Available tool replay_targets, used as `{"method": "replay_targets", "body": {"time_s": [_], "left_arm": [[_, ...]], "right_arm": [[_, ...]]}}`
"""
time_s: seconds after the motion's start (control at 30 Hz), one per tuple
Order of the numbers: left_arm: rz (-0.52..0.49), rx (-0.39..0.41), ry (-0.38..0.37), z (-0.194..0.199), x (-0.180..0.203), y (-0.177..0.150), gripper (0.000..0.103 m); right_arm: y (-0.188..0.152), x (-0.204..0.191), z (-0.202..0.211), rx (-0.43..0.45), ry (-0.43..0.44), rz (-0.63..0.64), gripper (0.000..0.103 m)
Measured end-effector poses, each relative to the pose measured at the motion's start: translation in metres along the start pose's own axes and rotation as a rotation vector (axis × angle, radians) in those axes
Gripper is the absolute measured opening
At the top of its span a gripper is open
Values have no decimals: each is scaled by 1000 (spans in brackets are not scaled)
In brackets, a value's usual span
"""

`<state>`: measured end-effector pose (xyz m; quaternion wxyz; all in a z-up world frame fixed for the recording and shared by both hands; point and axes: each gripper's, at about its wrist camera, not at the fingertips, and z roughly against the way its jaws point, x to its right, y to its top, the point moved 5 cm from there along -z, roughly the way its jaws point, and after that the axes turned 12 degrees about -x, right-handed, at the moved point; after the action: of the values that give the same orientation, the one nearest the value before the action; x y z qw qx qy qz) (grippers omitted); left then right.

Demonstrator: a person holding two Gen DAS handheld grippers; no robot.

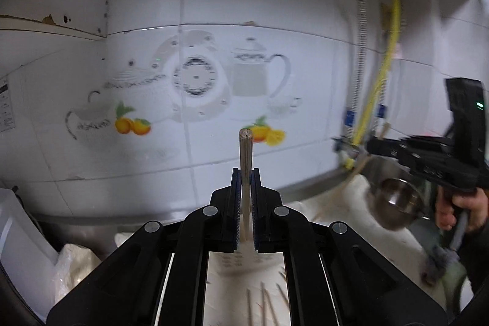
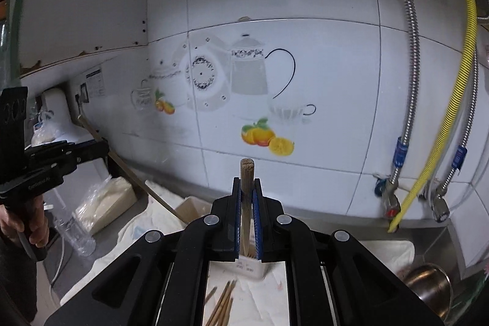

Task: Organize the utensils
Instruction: 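Lift the left tool's chopstick upright into the holder while the right tool inserts its own, then open the left tool over the holder while the right tool also opens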

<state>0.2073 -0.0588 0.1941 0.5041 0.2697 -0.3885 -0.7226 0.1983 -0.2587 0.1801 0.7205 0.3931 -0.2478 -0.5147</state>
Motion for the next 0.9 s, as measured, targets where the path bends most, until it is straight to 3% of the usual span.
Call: {"method": "replay_targets", "body": {"time_s": [0.13, 0.37, 0.7, 0.8, 0.83, 0.9], "left_arm": [[33, -31, 33, -31, -13, -1, 5], [99, -150, 4, -84, -33, -28, 5], [121, -208, -10, -101, -36, -45, 8], [127, -194, -6, -93, -37, -43, 23], [128, -184, -1, -89, -38, -42, 34], [125, -158, 5, -76, -37, -40, 37]], "right_arm": [[0, 5, -26, -16, -3, -23, 7], [-18, 7, -72, -95, -20, -25, 7], [-29, 15, -88, -129, -28, -51, 10], [-27, 14, -78, -107, -32, -51, 19], [-26, 15, -73, -98, -33, -53, 23], [-28, 13, -60, -75, -37, -50, 29]]}}
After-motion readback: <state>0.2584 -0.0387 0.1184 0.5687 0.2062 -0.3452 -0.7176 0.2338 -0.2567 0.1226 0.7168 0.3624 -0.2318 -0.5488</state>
